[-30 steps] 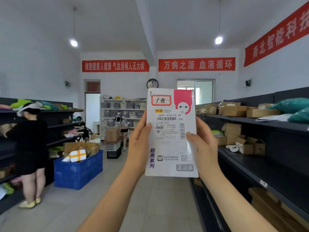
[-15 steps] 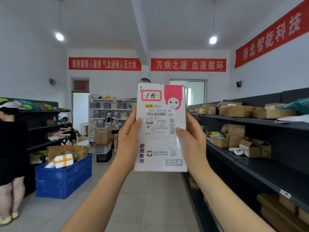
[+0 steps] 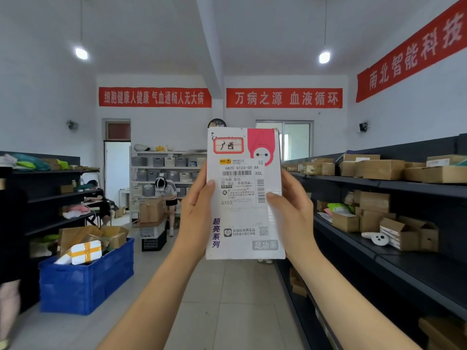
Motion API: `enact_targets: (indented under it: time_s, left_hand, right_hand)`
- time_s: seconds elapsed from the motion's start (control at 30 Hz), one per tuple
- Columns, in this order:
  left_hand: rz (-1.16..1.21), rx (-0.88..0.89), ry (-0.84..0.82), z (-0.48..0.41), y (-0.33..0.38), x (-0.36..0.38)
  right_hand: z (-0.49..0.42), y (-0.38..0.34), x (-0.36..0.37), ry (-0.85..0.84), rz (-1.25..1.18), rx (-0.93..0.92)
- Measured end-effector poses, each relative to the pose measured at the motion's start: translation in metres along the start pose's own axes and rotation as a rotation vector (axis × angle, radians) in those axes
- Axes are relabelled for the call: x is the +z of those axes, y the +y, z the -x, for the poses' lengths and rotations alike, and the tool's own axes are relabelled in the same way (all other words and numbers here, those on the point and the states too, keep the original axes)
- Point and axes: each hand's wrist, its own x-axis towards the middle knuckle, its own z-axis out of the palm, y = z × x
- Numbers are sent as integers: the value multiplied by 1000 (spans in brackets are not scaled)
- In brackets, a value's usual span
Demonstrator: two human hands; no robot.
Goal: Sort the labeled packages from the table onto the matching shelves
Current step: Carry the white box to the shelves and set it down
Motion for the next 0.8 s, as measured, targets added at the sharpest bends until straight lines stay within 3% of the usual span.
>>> enact_targets:
  time_s: [0.43,0.8]
  left_hand:
    - [-21,-3,7,-89,-98,11]
    - [62,-64,-11,-175,-188,-25]
  right_hand:
    - [-91,103,-35,-5,-6,9]
    - [-153,198,-25,40,8,8]
